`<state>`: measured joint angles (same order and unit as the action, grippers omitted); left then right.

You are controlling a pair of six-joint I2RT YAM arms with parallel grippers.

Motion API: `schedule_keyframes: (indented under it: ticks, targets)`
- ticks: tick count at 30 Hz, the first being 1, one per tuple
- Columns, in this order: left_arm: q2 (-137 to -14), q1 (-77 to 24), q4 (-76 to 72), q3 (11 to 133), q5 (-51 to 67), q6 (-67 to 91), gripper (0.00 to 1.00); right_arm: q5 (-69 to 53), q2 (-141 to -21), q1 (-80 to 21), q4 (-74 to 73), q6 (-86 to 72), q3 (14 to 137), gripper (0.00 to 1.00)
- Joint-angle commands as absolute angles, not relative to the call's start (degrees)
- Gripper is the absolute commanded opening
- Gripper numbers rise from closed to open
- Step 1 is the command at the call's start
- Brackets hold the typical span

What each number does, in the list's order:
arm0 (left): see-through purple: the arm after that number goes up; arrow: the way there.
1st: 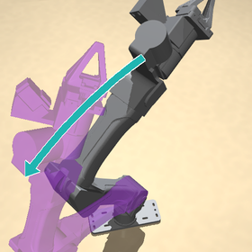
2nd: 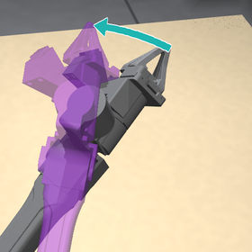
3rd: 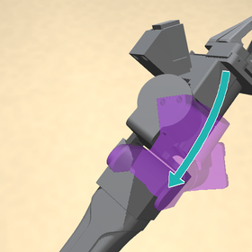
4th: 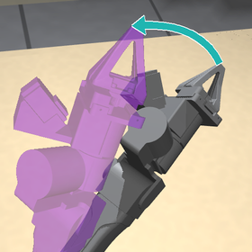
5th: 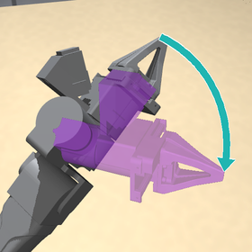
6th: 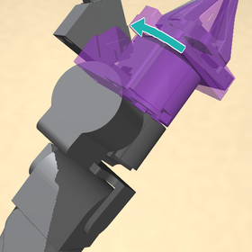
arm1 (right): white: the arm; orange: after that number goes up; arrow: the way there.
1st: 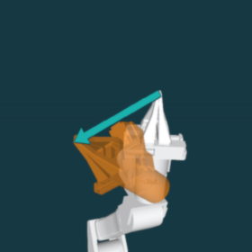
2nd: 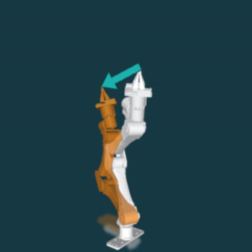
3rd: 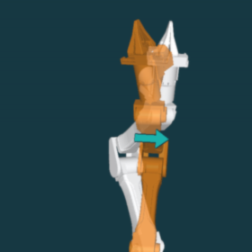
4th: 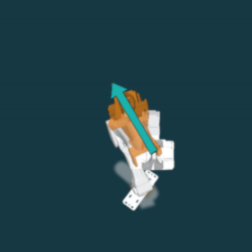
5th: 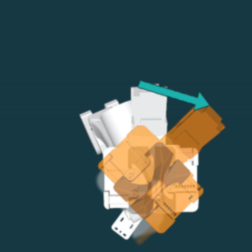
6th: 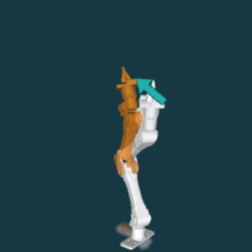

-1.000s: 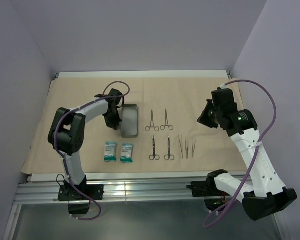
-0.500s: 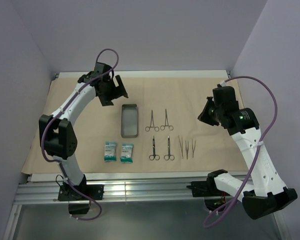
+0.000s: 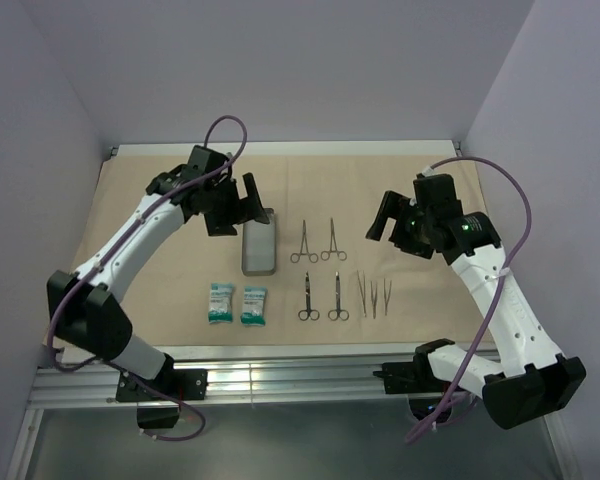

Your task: Open and lay out the surgical kit

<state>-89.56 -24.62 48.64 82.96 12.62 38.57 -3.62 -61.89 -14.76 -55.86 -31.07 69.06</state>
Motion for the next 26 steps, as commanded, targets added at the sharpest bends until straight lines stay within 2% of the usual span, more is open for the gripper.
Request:
schedule_keyframes:
  ticks: [1, 8, 26]
  targets:
    - [-81.24, -24.61, 46.24, 79.12, 14.94, 36.21, 0.99, -6.67, -62.14, -15.03, -51.25, -31.46, 65.66, 1.00]
    - [-73.04, -24.43, 40.70, 69.26, 20.48, 35.95, 0.99, -10.64, -60.04, -15.03, -45.71, -32.96, 63.10, 1.00]
    - [-74.09, -24.43, 39.03, 69.61, 18.80, 36.56, 0.99, -8.79, -59.68, -15.03, -48.43, -32.35, 68.20, 1.00]
